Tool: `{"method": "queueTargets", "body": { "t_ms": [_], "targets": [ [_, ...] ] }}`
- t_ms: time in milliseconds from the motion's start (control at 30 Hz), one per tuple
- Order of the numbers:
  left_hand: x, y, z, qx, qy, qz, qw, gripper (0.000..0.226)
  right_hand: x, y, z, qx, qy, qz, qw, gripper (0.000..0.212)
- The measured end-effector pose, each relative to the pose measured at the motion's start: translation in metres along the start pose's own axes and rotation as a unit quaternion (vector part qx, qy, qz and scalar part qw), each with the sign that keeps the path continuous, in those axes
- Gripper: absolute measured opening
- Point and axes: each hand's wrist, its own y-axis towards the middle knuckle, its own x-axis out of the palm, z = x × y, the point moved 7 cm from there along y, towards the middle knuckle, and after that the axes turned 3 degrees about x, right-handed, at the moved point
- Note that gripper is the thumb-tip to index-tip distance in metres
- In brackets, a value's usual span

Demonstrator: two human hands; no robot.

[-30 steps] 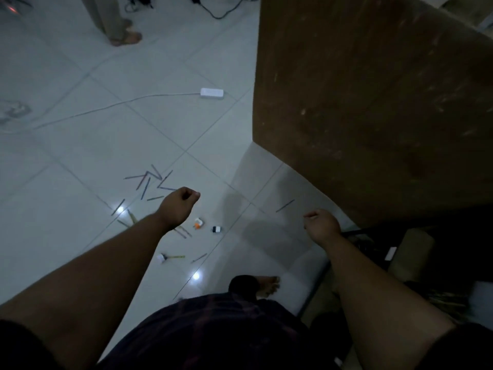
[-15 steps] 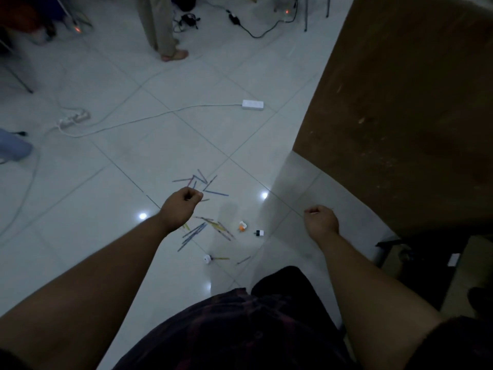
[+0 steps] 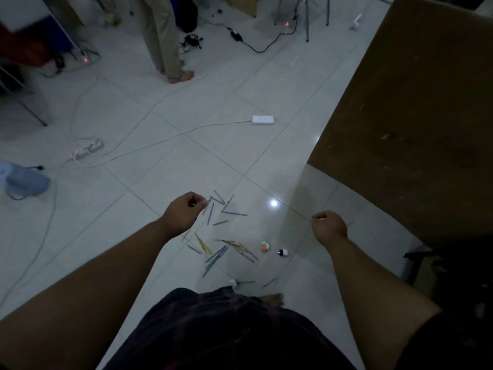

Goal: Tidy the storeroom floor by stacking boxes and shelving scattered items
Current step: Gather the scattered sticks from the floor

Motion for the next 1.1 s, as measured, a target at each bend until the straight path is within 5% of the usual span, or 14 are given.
{"method": "queueTargets", "body": {
  "t_ms": [300, 567, 1100],
  "targets": [
    [-0.051, 0.106, -0.02, 0.093, 0.062, -0.093, 0.989, 0.022, 0.067, -0.044, -0.039, 0.067, 0.093, 0.064, 0.991, 0.011],
    [-0.105, 0.162, -0.027, 0.217, 0.16, -0.253, 0.929, 0.023, 0.153, -0.173, -0.051, 0.189, 0.177, 0.175, 0.95, 0.012],
    [-0.154, 0.152, -0.05, 0.31, 0.185, -0.293, 0.885, 0.032, 0.247, -0.3, -0.111, 0.233, 0.22, 0.212, 0.923, 0.017]
  ]
}}
